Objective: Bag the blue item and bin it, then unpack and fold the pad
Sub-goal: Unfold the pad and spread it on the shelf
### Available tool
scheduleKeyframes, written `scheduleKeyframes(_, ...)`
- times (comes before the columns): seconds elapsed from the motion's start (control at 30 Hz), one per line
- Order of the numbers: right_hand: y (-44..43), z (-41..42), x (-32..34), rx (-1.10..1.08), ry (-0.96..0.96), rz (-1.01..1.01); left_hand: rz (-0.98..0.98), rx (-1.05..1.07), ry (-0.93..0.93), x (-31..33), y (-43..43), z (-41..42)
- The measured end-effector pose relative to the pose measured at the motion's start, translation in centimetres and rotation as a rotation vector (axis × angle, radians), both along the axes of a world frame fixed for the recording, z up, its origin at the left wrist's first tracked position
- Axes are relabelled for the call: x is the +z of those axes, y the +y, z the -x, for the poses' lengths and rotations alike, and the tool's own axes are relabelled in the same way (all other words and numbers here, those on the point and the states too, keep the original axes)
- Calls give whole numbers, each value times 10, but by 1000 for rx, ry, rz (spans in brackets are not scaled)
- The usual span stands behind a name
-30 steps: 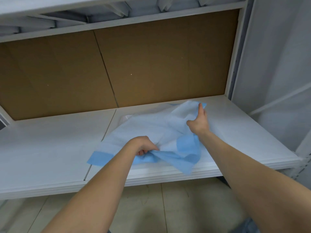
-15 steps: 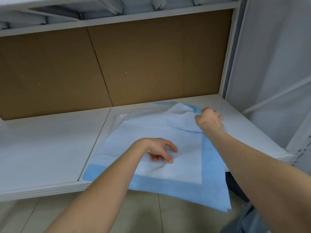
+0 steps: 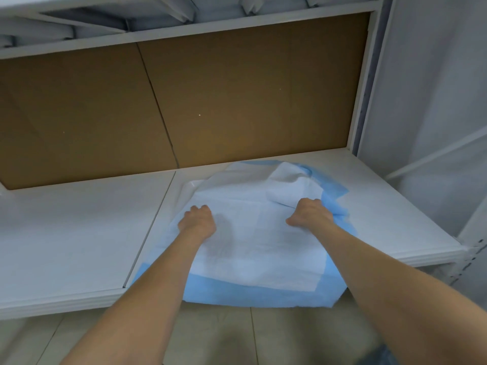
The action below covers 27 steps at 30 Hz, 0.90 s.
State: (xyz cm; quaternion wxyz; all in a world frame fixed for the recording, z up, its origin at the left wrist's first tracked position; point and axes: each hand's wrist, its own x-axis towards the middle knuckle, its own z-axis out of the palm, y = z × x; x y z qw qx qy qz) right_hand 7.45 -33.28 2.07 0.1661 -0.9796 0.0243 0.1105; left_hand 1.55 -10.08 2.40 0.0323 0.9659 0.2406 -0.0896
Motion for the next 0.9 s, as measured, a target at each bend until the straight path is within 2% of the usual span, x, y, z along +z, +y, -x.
scheduleKeyframes(0.07,3,-4,-4,-21,-32,11,-28,19,53,-8,11,3)
scheduleKeyframes(0.3,10,-13,-16,-68,-85,31,-144,36,9,-16,16,-2)
scheduleKeyframes(0.63,14,-16,-23,71,-96,127,-231,-107,154,-15,11,-4)
scheduleKeyframes(0.77,15,-14,-25,115,-96,142,-107,-117,273,-1,9,0)
scheduleKeyframes(0.9,22,-13,-22,91,-157,105,237,-13,466,15,10,5)
